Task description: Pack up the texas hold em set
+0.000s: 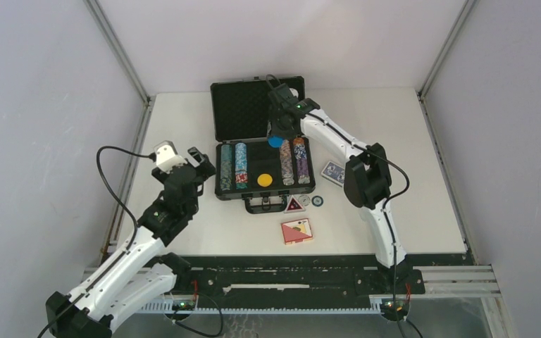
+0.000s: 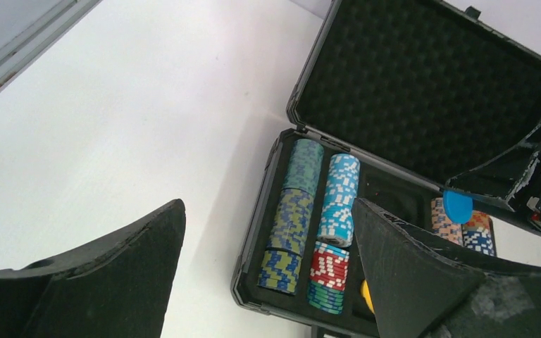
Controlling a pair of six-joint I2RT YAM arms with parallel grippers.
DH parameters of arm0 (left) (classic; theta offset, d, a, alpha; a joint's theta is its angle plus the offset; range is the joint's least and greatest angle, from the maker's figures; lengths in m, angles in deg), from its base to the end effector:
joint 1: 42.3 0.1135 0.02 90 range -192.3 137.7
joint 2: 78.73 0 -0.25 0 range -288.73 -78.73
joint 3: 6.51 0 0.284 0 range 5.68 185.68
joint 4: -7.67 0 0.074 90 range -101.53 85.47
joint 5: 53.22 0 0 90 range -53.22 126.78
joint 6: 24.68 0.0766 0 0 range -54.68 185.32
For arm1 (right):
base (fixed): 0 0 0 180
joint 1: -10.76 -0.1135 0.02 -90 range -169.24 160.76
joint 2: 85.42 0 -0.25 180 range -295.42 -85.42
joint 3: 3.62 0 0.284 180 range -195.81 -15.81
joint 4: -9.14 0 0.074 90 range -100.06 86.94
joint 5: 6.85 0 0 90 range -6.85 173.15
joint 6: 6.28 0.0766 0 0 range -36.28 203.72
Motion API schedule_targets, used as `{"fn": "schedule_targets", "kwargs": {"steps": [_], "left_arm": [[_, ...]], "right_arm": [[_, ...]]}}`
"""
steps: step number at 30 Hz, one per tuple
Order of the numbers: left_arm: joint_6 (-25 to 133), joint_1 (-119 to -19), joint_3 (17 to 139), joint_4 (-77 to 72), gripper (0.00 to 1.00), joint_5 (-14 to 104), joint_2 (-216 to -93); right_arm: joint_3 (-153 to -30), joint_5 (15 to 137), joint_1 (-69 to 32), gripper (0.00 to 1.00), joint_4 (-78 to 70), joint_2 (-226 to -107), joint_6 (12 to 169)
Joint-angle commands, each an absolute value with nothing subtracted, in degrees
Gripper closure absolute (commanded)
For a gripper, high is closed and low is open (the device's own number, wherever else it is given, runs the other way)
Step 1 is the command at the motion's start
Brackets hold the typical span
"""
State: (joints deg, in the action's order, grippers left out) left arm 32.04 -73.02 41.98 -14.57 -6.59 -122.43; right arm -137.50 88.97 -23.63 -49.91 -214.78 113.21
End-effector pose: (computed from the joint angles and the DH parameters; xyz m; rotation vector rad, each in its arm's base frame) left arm 0.2383 -0.0804 0.2710 -0.5401 1.7080 -0.0889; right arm 0.4573 0.3036 0.2068 -0.0675 2.5452 0.3209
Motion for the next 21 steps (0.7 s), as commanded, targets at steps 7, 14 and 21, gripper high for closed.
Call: {"fn": "schedule_targets", "kwargs": {"steps": [7, 14, 21], "left_arm": [[29.9, -72.8, 37.3, -13.0, 0.09, -6.4, -118.0], [30.1, -72.8, 36.5, -11.9, 0.10, -5.9, -118.4], [30.4, -72.7, 36.3, -11.5, 0.10, -5.8, -119.4]], "right_arm": [[-142.0, 87.6, -26.3, 0.56, -47.8, -219.0, 111.0], [-144.2, 87.8, -27.7, 0.55, -46.3, -222.0, 110.2], [-146.0, 86.7, -27.7, 0.41, -45.5, -224.8, 109.9]]}}
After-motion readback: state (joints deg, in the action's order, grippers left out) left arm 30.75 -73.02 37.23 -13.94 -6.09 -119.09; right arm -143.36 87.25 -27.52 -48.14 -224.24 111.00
